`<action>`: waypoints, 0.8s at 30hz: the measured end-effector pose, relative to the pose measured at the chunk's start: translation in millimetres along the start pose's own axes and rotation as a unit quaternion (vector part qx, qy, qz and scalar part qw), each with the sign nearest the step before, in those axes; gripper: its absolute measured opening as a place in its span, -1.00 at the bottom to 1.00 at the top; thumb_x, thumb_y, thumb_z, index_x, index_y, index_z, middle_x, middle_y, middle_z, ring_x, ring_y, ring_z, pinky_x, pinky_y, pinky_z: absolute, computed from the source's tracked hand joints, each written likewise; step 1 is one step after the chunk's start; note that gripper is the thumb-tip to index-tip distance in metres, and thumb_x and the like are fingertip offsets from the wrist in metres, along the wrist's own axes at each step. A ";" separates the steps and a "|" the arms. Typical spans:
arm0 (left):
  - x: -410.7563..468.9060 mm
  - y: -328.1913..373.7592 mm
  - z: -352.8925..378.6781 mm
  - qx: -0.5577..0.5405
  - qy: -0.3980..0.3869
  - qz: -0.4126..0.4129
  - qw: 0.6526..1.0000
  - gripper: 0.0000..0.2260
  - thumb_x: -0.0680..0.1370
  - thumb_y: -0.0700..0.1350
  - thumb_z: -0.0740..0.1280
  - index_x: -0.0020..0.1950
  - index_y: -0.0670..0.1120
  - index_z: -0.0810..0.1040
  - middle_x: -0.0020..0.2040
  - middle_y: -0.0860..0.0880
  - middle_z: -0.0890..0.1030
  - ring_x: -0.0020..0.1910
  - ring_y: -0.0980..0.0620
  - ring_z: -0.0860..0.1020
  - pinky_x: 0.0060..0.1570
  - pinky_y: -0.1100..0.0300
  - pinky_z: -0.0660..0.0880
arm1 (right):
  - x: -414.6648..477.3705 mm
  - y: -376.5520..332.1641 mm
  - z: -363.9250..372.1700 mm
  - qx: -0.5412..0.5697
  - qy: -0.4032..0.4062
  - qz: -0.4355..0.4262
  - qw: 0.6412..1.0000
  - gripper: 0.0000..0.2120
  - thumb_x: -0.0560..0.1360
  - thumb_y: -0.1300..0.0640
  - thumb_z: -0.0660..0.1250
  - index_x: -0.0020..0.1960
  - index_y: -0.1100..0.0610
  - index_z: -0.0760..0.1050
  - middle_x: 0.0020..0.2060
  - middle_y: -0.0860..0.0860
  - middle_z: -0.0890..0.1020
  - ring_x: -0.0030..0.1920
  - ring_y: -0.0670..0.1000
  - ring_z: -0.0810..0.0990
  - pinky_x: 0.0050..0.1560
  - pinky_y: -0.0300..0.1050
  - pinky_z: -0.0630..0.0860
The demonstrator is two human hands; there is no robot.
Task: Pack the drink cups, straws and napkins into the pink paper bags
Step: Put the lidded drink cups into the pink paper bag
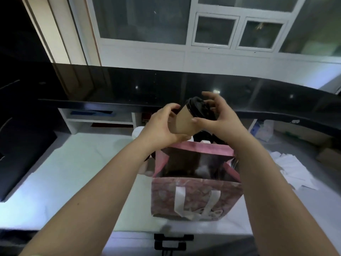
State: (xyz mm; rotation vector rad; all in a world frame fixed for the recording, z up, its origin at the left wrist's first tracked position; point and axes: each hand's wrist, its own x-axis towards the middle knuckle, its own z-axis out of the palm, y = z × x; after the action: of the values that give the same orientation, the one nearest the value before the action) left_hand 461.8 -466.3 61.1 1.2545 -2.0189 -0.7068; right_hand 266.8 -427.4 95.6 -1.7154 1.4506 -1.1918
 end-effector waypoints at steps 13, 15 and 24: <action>-42.1 -36.6 -3.6 0.224 -0.141 0.122 0.957 -0.43 0.36 0.23 0.41 0.35 0.14 0.48 0.33 0.15 0.50 0.37 0.07 0.37 0.29 -0.06 0.29 | -70.6 -9.4 3.9 -0.173 -0.056 0.034 0.983 -0.37 0.33 0.06 0.55 0.31 -0.27 0.42 0.19 -0.18 0.46 0.18 -0.26 0.45 0.13 -0.37 0.37; -44.7 -37.6 -3.2 0.205 -0.168 0.109 0.958 -0.22 0.34 0.23 0.46 0.51 0.14 0.28 0.53 0.10 0.25 0.53 0.07 0.12 0.45 -0.10 0.13 | -75.8 -3.7 15.6 -0.219 -0.077 0.050 0.971 -0.34 0.32 0.03 0.55 0.33 -0.27 0.39 0.20 -0.21 0.41 0.17 -0.25 0.41 0.13 -0.41 0.33; -60.2 -42.7 1.5 0.177 -0.258 0.104 0.944 0.18 0.22 0.27 0.57 0.58 0.18 -0.17 0.58 0.12 -0.29 0.52 0.14 -0.37 0.53 -0.15 -0.15 | -48.1 34.8 54.3 -0.457 -0.263 0.167 0.833 -0.14 0.33 0.03 0.50 0.52 -0.05 0.15 0.36 0.04 0.27 0.35 0.16 0.28 0.28 0.09 0.40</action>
State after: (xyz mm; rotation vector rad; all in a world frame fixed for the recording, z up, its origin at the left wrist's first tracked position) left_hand 504.5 -428.2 14.6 1.0954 -2.7627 -0.6318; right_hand 300.1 -394.9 30.0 -1.9864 1.9578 0.2698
